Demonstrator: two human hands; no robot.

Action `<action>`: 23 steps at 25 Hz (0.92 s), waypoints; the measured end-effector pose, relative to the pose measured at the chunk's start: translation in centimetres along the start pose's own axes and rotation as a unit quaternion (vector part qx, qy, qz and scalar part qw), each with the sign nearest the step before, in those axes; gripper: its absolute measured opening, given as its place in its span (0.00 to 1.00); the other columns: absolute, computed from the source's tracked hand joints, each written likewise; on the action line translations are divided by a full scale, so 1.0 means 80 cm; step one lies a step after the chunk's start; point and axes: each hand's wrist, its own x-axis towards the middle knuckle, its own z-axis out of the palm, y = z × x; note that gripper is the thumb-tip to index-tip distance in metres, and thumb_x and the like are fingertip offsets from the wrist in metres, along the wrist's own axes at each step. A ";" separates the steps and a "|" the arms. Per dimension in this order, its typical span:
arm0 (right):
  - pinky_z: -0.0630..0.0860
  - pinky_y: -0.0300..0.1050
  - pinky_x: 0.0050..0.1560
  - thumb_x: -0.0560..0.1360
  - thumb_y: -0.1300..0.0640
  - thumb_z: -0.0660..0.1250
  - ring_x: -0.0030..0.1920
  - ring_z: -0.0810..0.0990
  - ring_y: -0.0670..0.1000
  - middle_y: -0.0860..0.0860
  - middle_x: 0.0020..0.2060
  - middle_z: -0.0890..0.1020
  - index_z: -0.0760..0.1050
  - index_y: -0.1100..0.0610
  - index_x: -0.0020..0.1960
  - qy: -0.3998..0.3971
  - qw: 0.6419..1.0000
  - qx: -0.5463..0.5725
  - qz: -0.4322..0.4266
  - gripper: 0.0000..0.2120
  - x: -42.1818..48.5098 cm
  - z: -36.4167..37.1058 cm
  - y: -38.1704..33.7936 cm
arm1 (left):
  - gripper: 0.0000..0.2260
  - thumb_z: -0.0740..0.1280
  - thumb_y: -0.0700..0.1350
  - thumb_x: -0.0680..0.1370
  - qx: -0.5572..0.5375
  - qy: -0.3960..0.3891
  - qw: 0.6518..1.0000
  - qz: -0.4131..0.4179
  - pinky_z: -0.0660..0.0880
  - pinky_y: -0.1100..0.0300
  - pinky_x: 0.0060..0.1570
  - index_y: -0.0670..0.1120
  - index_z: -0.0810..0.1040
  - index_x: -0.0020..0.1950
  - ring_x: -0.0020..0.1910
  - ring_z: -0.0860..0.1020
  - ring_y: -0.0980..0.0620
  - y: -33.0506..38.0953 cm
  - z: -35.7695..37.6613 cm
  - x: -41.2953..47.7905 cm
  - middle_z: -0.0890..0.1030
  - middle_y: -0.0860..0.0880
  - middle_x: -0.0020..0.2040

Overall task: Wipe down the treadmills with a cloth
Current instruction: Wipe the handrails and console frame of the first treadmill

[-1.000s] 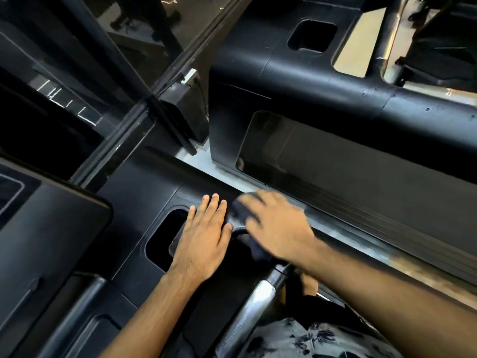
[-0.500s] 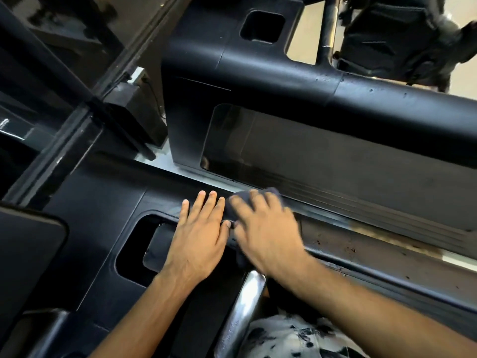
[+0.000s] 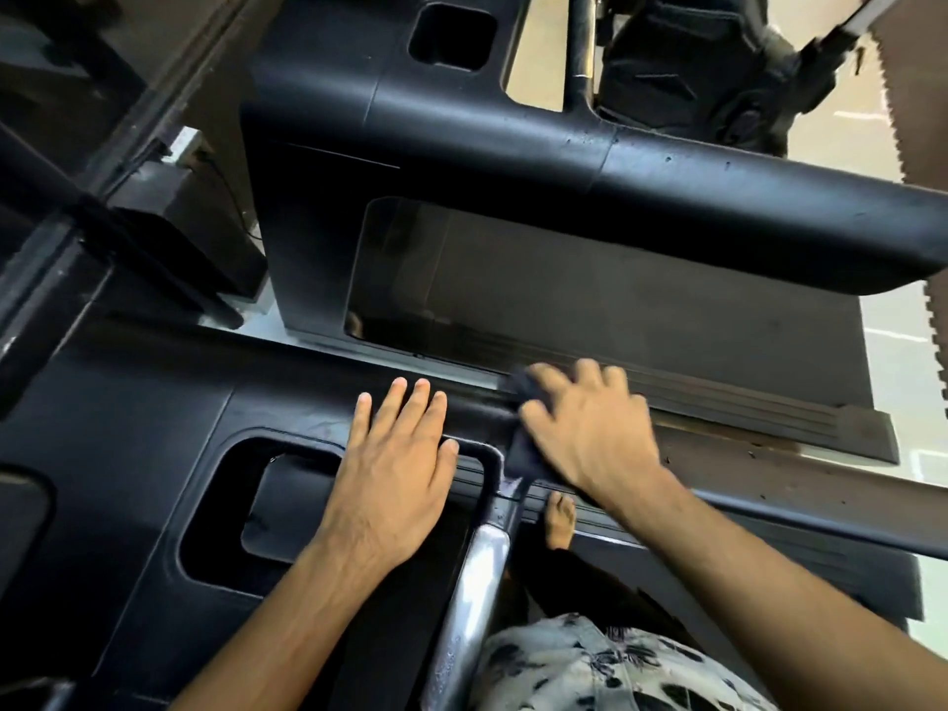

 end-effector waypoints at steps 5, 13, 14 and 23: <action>0.72 0.57 0.50 0.75 0.40 0.53 0.57 0.71 0.59 0.53 0.62 0.74 0.68 0.43 0.70 0.004 0.995 -0.029 -0.092 0.25 -0.043 0.015 -0.015 | 0.32 0.39 0.57 0.77 0.018 -0.011 0.999 0.033 0.38 0.52 0.74 0.47 0.56 0.79 0.79 0.50 0.50 0.014 0.002 0.004 0.57 0.49 0.79; 0.72 0.58 0.54 0.78 0.40 0.49 0.67 0.69 0.58 0.51 0.67 0.73 0.64 0.44 0.73 0.005 0.995 0.002 -0.100 0.26 -0.053 0.011 0.011 | 0.30 0.41 0.57 0.78 0.020 -0.027 0.998 0.053 0.39 0.52 0.75 0.47 0.55 0.79 0.79 0.50 0.51 0.045 0.007 0.004 0.56 0.49 0.79; 0.72 0.59 0.55 0.78 0.39 0.49 0.66 0.70 0.57 0.51 0.67 0.74 0.64 0.44 0.73 -0.013 0.995 0.005 -0.094 0.25 -0.038 0.008 0.034 | 0.30 0.41 0.57 0.79 0.017 -0.031 0.998 0.053 0.40 0.52 0.75 0.47 0.55 0.79 0.79 0.49 0.51 0.049 0.009 0.006 0.56 0.49 0.79; 0.70 0.62 0.57 0.78 0.39 0.47 0.64 0.71 0.57 0.50 0.63 0.75 0.68 0.42 0.70 -0.046 0.999 0.008 0.017 0.24 -0.021 0.007 0.103 | 0.26 0.43 0.56 0.83 0.023 -0.064 0.996 0.053 0.39 0.52 0.77 0.49 0.50 0.80 0.79 0.45 0.53 0.088 0.011 0.006 0.51 0.50 0.80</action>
